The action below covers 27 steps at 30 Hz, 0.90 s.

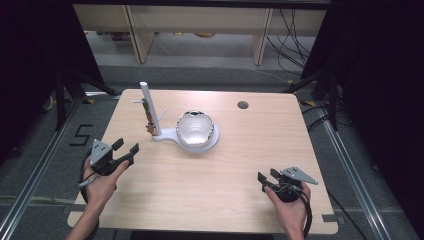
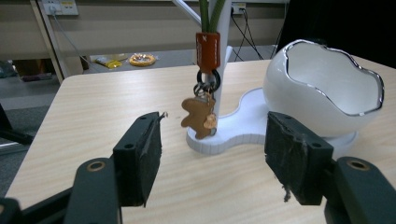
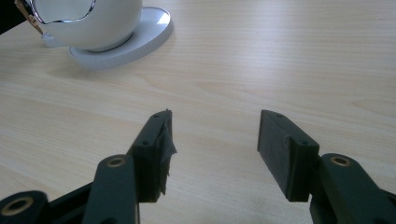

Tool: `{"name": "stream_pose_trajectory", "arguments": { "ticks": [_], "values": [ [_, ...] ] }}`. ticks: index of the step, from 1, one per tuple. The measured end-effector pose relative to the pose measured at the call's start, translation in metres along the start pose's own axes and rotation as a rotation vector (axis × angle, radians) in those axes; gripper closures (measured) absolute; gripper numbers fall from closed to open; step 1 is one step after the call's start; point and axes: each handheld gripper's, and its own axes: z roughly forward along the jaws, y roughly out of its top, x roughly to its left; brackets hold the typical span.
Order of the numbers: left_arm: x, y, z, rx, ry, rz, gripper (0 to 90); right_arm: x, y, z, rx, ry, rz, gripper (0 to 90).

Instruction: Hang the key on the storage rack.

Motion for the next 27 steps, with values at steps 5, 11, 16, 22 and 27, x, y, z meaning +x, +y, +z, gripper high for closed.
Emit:
{"name": "stream_pose_trajectory", "arguments": {
  "ticks": [5,11,16,22,27],
  "values": [
    [-0.002,-0.019,-0.008,0.013,0.003,-0.008,35.7,-0.002,0.000,0.001,-0.018,0.004,-0.010,46.2],
    [-0.002,-0.043,-0.014,0.046,0.008,-0.011,35.5,-0.002,0.000,0.000,-0.003,-0.004,-0.014,46.2],
    [-0.003,-0.051,-0.018,0.023,0.023,0.001,35.2,0.000,-0.001,0.001,-0.012,0.002,-0.002,46.2],
    [-0.005,-0.052,-0.021,-0.013,0.039,0.017,35.2,-0.001,-0.002,0.002,0.004,0.003,-0.024,46.2],
    [-0.004,-0.052,-0.021,-0.006,0.044,0.018,35.2,0.000,-0.002,0.003,0.003,0.011,-0.016,46.1]
  ]
}}
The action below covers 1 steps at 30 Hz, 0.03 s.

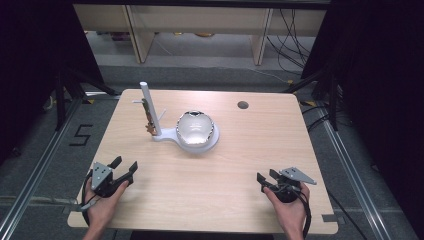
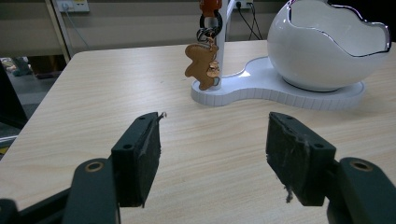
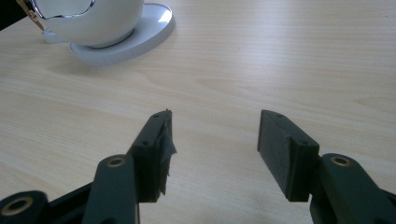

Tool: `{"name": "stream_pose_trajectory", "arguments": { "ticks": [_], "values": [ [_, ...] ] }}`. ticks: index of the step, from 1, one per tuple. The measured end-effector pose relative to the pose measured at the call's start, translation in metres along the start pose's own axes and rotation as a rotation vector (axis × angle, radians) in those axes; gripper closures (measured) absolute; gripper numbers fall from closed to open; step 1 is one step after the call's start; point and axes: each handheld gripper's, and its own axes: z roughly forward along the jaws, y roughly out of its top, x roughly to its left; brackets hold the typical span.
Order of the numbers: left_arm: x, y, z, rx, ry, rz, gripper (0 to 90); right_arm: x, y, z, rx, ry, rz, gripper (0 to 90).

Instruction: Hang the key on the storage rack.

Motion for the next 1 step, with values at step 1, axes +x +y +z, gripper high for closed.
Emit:
{"name": "stream_pose_trajectory", "arguments": {
  "ticks": [1],
  "values": [
    [0.0000,0.0001,0.0001,0.001,0.002,-0.001,35.1,0.0014,-0.0002,0.0001,-0.003,-0.003,0.013,46.1]
  ]
}}
